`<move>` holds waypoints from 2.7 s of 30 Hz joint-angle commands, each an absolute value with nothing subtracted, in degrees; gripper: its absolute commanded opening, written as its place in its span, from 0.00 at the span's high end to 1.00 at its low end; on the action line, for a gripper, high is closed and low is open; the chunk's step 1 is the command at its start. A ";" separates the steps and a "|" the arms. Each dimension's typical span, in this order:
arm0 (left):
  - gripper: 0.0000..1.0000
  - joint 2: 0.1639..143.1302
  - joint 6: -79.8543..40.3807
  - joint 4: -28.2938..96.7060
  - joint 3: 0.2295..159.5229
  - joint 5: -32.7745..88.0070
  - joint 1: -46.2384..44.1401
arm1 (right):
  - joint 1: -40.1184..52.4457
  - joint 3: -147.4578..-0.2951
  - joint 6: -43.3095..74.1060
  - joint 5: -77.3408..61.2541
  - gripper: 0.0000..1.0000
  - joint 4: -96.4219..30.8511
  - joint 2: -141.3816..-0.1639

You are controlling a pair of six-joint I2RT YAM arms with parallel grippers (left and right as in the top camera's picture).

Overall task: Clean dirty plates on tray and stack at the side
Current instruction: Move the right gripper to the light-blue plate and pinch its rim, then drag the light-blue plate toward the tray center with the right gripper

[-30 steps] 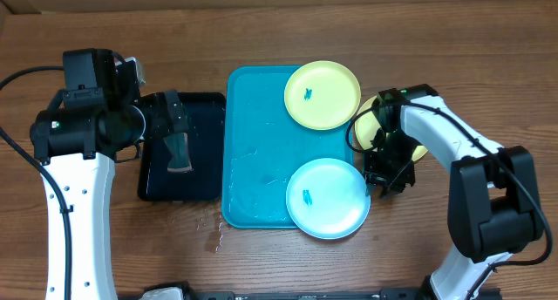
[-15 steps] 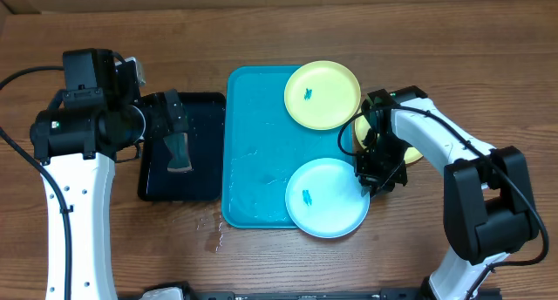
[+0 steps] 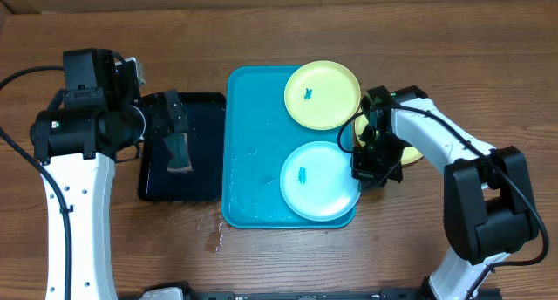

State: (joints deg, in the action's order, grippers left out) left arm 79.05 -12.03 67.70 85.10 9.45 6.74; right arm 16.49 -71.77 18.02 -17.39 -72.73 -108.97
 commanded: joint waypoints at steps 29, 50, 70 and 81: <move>0.00 79.40 -12.43 67.48 85.62 9.96 6.50 | 24.91 -80.20 19.94 -17.02 0.74 -57.32 -108.01; 0.00 79.40 -12.43 67.48 85.62 9.93 6.50 | 37.98 -82.41 38.44 3.38 0.67 -64.73 -108.01; 0.00 79.40 -12.43 67.48 85.62 9.93 6.50 | 37.12 -76.34 36.25 1.63 0.67 -58.96 -108.01; 0.00 79.40 -12.43 67.48 85.62 9.96 6.50 | 35.92 -75.57 37.76 2.94 0.73 -57.89 -108.03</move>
